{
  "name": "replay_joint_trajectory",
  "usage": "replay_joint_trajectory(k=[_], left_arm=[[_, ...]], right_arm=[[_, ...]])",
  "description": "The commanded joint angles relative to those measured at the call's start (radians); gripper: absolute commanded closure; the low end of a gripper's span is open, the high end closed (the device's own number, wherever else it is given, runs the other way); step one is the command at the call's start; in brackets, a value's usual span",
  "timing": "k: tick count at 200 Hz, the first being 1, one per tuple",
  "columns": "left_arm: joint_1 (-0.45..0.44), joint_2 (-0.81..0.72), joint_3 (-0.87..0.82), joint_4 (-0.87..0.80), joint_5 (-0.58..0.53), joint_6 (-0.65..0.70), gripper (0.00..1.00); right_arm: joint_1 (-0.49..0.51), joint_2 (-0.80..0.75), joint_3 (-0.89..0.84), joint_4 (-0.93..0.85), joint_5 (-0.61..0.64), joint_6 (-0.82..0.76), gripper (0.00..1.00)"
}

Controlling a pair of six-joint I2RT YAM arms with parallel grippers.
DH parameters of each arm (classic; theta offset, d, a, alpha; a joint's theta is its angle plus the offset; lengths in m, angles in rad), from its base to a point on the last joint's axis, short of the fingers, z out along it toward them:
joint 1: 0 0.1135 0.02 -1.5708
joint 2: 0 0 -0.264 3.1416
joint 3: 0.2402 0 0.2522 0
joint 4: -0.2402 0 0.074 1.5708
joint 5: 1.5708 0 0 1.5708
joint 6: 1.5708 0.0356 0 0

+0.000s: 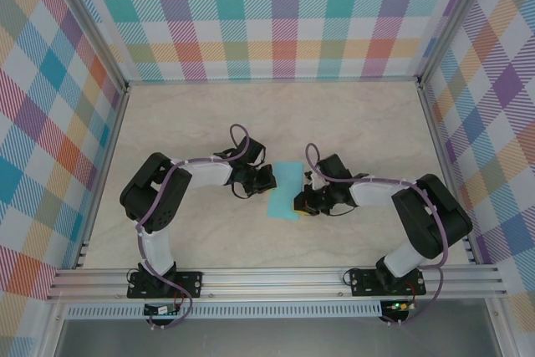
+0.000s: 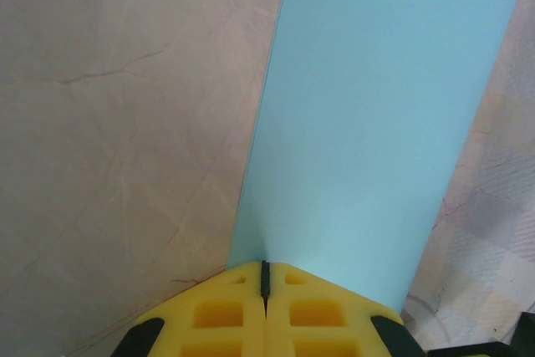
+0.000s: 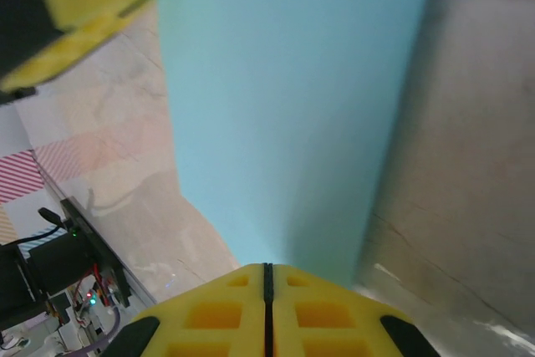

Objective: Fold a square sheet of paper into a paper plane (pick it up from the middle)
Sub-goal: First fold in half a square sheet of paper at the center of the table.

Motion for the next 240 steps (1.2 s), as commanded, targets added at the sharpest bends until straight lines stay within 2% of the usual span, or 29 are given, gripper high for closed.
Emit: replay_joint_trajectory(k=[1,33,66,98,134,190,213,240], left_arm=[[-0.018,0.035,-0.027,-0.101,-0.019,-0.001,1.00],[-0.019,0.037,-0.025,-0.107,-0.021,0.003,1.00],[-0.018,0.038,-0.026,-0.107,-0.017,0.005,1.00],[-0.019,0.032,-0.037,-0.099,-0.020,0.001,1.00],[-0.018,0.032,-0.039,-0.095,-0.015,-0.005,1.00],[-0.018,0.031,-0.036,-0.102,-0.020,-0.008,1.00],[-0.018,0.027,-0.036,-0.106,-0.020,-0.008,1.00],[-0.018,0.016,-0.041,-0.106,-0.021,-0.010,1.00]], right_arm=[[0.013,0.036,-0.031,0.022,0.000,-0.005,0.92],[0.015,0.016,-0.039,-0.071,0.095,-0.037,0.91],[0.015,-0.025,0.029,-0.121,0.085,-0.067,0.91],[-0.025,-0.079,0.142,-0.196,0.254,-0.044,0.91],[-0.170,0.053,0.268,-0.115,0.134,-0.027,0.90],[-0.216,0.290,0.490,-0.134,0.059,-0.078,0.91],[-0.216,0.357,0.517,-0.158,0.065,-0.098,0.91],[-0.216,0.383,0.466,-0.135,0.099,-0.110,0.91]])
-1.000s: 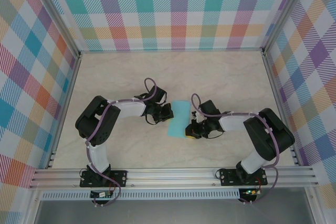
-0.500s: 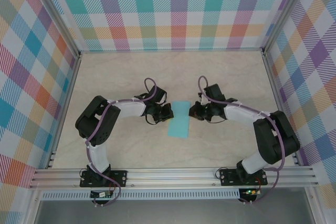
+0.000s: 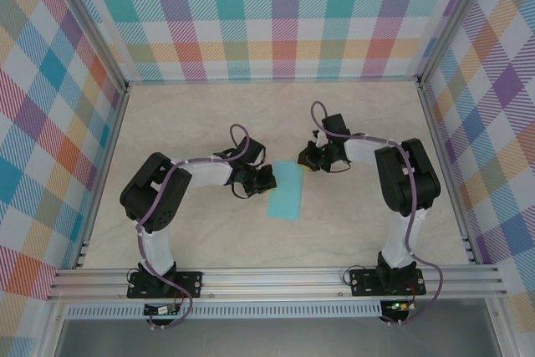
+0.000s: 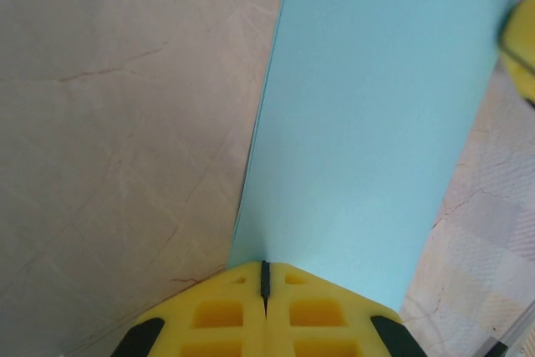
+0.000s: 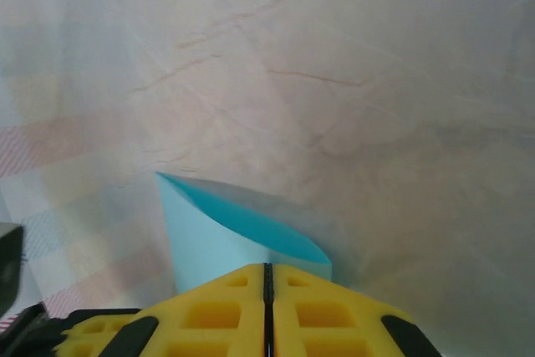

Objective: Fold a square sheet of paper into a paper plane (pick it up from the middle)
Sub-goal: First fold in half a square sheet of paper at the center of the table.

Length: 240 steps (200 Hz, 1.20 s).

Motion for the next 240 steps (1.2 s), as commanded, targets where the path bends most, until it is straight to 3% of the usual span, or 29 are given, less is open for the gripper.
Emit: replay_joint_trajectory(k=[1,110,126,153,188,240], left_arm=[[-0.018,0.014,-0.042,-0.106,-0.022,-0.010,1.00],[-0.036,-0.060,-0.072,-0.043,0.000,-0.069,1.00],[-0.036,-0.101,-0.074,-0.066,-0.035,-0.065,0.94],[-0.037,-0.179,-0.077,-0.116,-0.103,-0.059,0.85],[-0.036,-0.229,-0.087,-0.137,-0.113,-0.059,0.84],[-0.036,-0.289,-0.114,-0.145,-0.125,-0.071,0.85]], right_arm=[[-0.005,0.017,-0.029,-0.007,0.006,-0.039,0.91],[-0.008,0.106,0.061,-0.069,-0.125,-0.239,0.88],[-0.010,0.077,0.085,-0.101,-0.143,-0.251,0.87],[-0.011,-0.010,0.101,-0.129,-0.166,-0.249,0.86],[-0.011,-0.044,0.078,-0.109,-0.168,-0.211,0.86],[-0.015,0.048,0.099,-0.076,-0.152,-0.174,0.89]])
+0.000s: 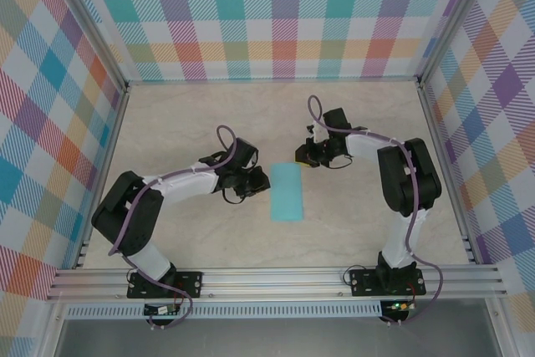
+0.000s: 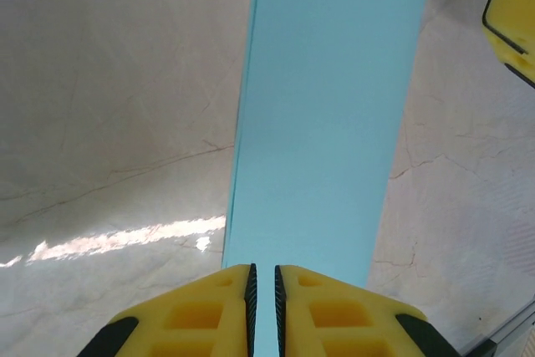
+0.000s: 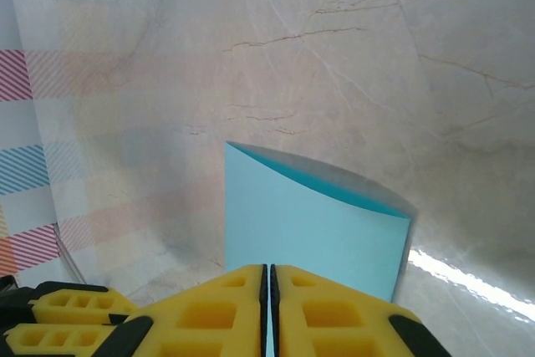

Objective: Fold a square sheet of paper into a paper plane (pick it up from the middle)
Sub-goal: First fold in half a square sheet of paper at the center of the table, then fold the triangle a second time at the center of the table.

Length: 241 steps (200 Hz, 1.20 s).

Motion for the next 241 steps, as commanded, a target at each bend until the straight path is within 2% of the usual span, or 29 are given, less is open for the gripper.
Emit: replay_joint_trajectory(k=[1,59,86,134,174,210,241], left_arm=[[-0.010,-0.046,-0.019,-0.036,-0.020,-0.010,0.84],[-0.011,-0.106,-0.062,-0.036,-0.033,-0.012,0.85],[-0.011,-0.127,-0.096,-0.030,-0.032,-0.026,0.85],[-0.011,-0.159,-0.132,0.021,0.001,-0.066,0.82],[-0.010,-0.174,-0.166,0.102,0.043,-0.115,0.67],[-0.011,-0.136,-0.177,0.171,0.091,-0.151,0.63],[-0.011,-0.097,-0.171,0.217,0.113,-0.172,0.62]], right_arm=[[-0.007,0.058,0.030,0.014,-0.010,0.018,0.89],[-0.019,0.120,0.008,0.020,0.030,0.036,0.89],[-0.020,0.109,-0.015,0.027,-0.022,0.047,0.86],[-0.020,-0.100,-0.058,-0.008,-0.043,0.047,0.82],[-0.013,-0.269,-0.276,0.071,-0.069,0.108,0.82],[0.035,-0.421,-0.459,0.130,-0.062,0.170,0.81],[0.077,-0.465,-0.524,0.137,-0.053,0.187,0.84]])
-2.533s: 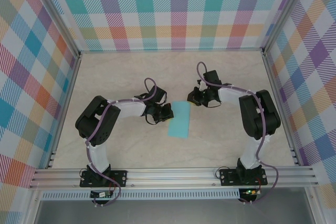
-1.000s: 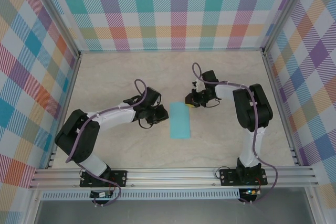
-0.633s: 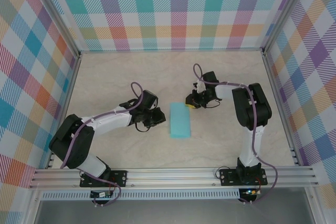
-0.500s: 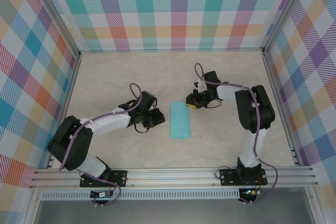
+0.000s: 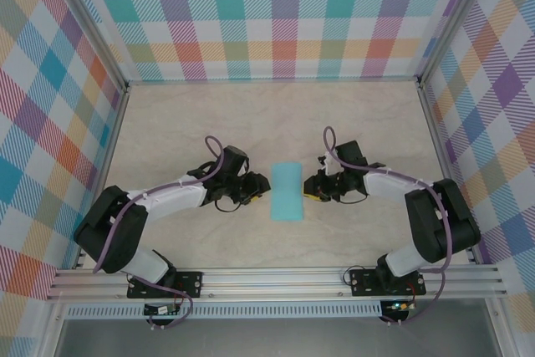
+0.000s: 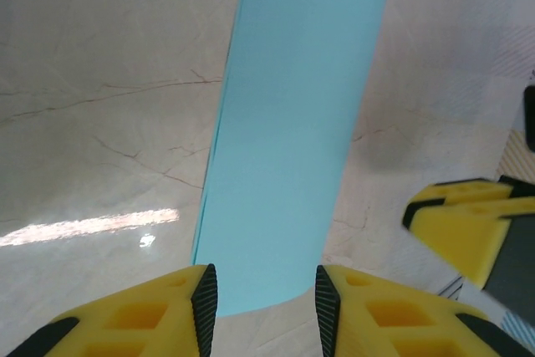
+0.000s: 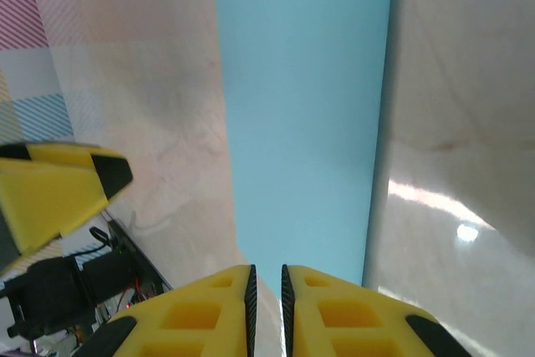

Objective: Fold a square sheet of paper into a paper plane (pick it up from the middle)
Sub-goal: Fold the triangle a second time at the center of the table.

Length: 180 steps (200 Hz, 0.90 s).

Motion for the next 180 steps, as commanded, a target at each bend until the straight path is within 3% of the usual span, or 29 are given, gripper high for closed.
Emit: replay_joint_trajectory(k=[1,40,180], left_arm=[[-0.011,0.036,-0.010,0.059,0.041,-0.030,0.62],[-0.011,0.061,-0.001,0.064,0.044,-0.034,0.61],[-0.011,0.095,-0.002,0.060,0.055,-0.028,0.59]], right_arm=[[0.025,-0.040,-0.033,0.041,-0.012,0.033,0.84],[0.071,-0.017,-0.050,0.067,-0.033,0.043,0.85],[0.071,0.099,-0.035,0.078,0.079,0.065,0.82]])
